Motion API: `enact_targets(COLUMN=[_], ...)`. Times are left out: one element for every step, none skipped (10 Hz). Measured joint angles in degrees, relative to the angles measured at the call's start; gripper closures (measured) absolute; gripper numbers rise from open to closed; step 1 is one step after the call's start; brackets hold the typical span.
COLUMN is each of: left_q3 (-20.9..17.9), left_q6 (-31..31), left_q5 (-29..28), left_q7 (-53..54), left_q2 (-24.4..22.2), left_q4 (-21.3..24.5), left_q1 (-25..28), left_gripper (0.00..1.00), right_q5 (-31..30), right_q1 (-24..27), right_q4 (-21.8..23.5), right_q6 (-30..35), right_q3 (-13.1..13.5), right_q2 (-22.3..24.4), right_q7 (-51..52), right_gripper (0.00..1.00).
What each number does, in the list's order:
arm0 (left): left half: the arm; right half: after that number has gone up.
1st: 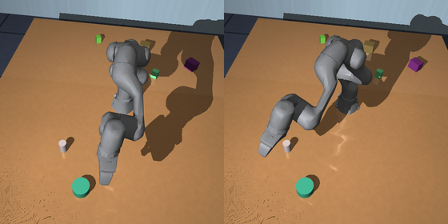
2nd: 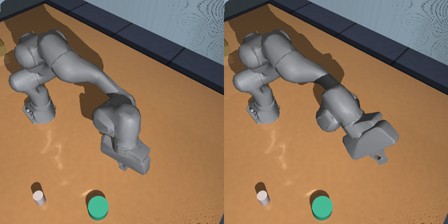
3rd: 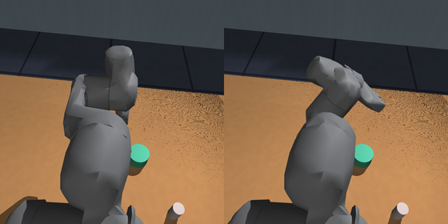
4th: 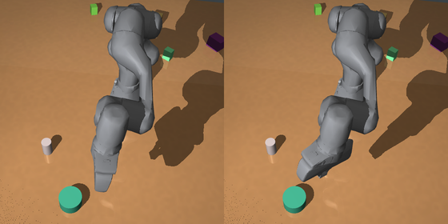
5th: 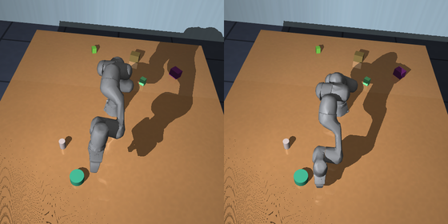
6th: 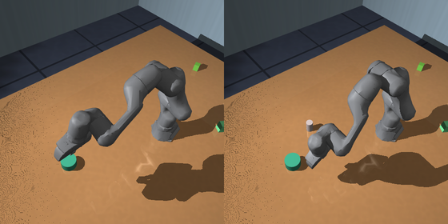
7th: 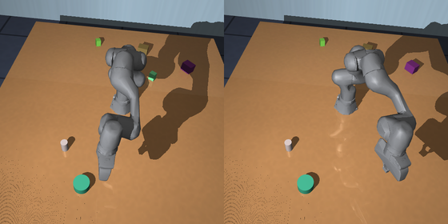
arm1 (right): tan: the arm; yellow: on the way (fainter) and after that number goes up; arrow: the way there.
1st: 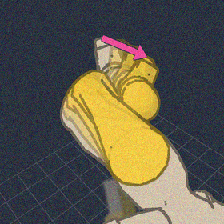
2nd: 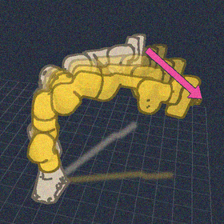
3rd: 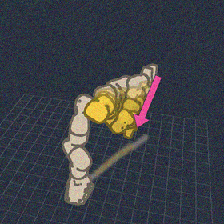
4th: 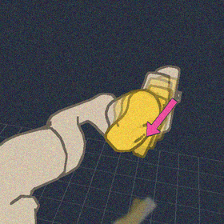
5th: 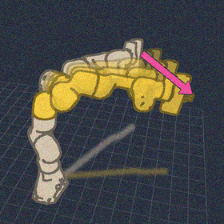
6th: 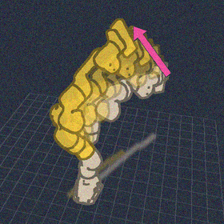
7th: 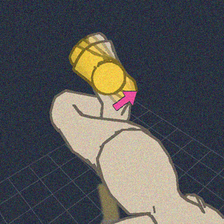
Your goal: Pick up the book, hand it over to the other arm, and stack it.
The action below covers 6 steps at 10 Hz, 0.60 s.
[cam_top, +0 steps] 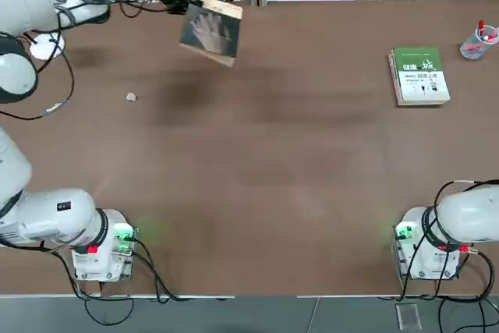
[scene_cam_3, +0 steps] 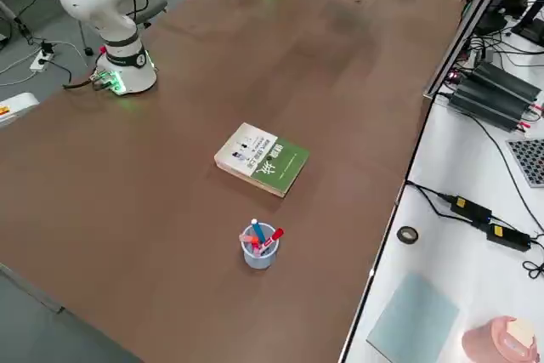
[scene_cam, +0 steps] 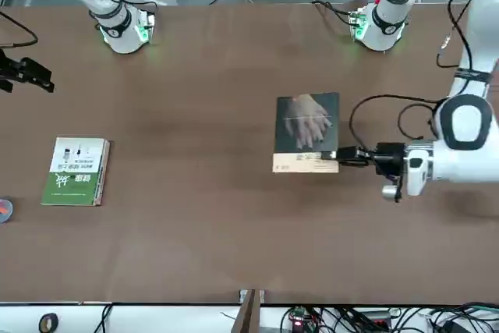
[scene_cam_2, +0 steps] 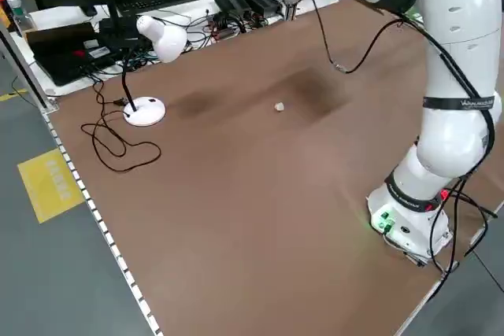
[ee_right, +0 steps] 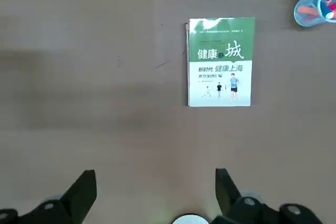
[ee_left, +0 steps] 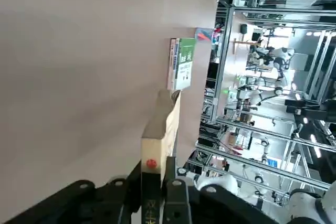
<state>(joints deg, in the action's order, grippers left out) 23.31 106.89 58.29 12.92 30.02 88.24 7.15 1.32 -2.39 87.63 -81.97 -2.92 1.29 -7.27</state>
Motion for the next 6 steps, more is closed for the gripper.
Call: enact_targets(left_q3=[0.04, 0.05, 0.06, 0.07, 0.07, 0.06], left_q6=[1.60, 3.06, 4.54, 6.16, 7.82, 9.54], left_q5=[0.43, 1.12, 1.97, 2.81, 3.54, 4.45], left_q7=[0.00, -0.01, -0.02, -0.04, -0.04, -0.04], left_q2=[0.09, 0.17, 0.23, 0.30, 0.41, 0.66], left_q4=[-0.25, -0.52, -0.72, -0.86, -0.89, -0.91], left_q1=[-1.62, -3.21, -4.80, -6.38, -7.85, -9.23], left_gripper=[0.98, 0.98, 0.98, 0.98, 0.98, 0.98], right_q5=[0.01, 0.01, 0.01, 0.02, 0.02, 0.02], right_q1=[-0.03, -0.10, -0.16, -0.21, -0.24, -0.25], right_q4=[0.00, 0.00, 0.00, 0.00, 0.01, 0.02], right_q6=[0.01, 0.06, 0.15, 0.18, 0.19, 0.19], right_q3=[0.00, -0.01, -0.01, -0.02, -0.02, -0.02], right_q2=[0.00, 0.00, 0.00, 0.00, 0.00, 0.00], right_q7=[0.00, 0.00, 0.00, 0.00, 0.00, 0.00], right_gripper=[0.00, 0.00, 0.00, 0.00, 0.00, 0.00])
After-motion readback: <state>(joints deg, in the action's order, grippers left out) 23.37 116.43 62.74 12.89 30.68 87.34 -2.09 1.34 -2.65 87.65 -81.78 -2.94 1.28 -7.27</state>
